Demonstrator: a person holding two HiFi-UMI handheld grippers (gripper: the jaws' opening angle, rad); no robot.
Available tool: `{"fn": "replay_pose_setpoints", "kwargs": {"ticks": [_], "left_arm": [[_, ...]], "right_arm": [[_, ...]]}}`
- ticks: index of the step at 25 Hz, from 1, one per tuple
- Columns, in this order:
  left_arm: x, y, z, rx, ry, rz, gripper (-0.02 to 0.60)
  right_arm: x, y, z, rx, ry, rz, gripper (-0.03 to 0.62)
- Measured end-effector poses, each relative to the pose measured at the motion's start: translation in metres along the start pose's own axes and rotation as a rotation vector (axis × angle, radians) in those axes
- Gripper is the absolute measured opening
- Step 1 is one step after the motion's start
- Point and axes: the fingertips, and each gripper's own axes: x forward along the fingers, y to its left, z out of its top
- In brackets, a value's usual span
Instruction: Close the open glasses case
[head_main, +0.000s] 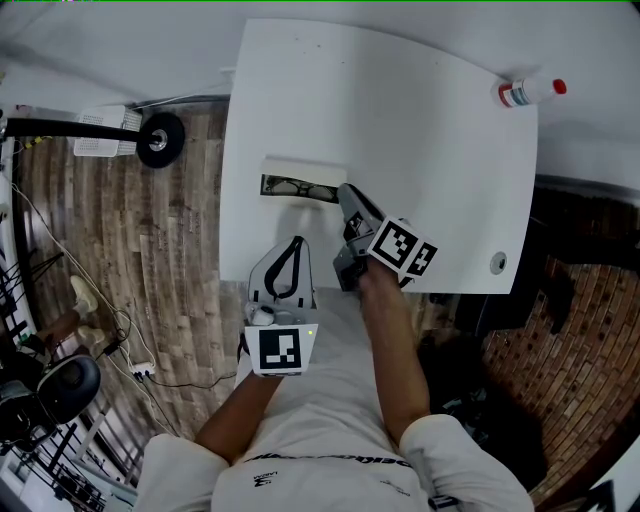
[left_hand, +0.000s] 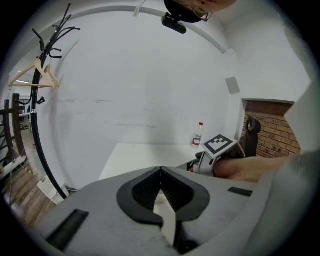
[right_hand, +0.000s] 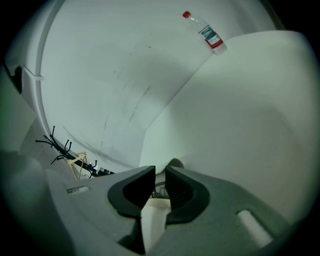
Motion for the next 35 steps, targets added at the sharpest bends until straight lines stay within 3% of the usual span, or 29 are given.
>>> {"fn": "replay_pose_setpoints", "kwargs": {"ticks": [35], "left_arm": [[-0.007, 0.001, -0.007, 0.021, -0.002, 0.007, -0.002]], "right_arm": [[-0.008, -0.012, -0.027, 0.208, -0.008, 0.046, 0.023]]}}
